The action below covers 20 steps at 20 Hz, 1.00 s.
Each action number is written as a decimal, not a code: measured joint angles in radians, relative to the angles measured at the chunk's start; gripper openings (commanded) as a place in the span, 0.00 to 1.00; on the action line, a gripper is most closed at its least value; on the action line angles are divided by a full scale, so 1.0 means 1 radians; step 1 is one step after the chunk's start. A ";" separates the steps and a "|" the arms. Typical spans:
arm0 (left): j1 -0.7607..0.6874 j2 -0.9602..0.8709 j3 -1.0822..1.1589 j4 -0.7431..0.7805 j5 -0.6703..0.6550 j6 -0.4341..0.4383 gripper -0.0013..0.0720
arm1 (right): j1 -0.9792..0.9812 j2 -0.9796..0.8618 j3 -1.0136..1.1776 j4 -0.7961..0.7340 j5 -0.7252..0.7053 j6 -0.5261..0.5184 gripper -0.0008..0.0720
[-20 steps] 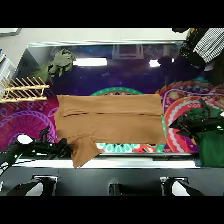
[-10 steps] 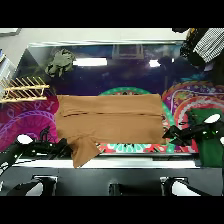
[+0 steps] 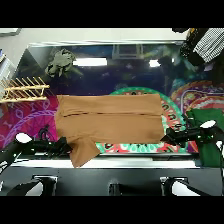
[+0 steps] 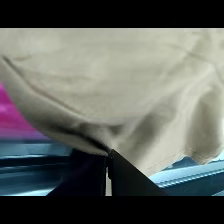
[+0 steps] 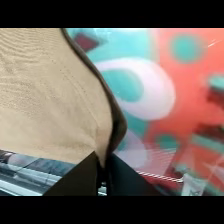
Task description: Fold the clothes and pants, and hang the long-sleeved shirts on hangers.
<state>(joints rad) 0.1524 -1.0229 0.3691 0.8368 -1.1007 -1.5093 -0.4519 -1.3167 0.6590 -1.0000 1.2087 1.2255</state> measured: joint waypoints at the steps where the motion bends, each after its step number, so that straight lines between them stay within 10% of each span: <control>1: 0.012 0.003 0.015 0.001 -0.011 0.004 0.04 | 0.000 0.015 -0.001 -0.001 0.000 -0.003 0.05; 13: 0.212 0.240 0.213 0.194 -0.365 -0.017 0.04 | 0.000 0.540 -0.003 -0.149 0.314 0.201 0.05; 20: 0.120 0.030 0.399 0.203 -0.312 0.021 0.04 | 0.003 0.430 0.019 -0.048 0.157 0.120 0.05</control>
<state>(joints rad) 0.2722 -0.9928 0.7685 1.0393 -1.4124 -1.4883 -0.4492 -0.8864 0.6781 -1.0481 1.3659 1.3453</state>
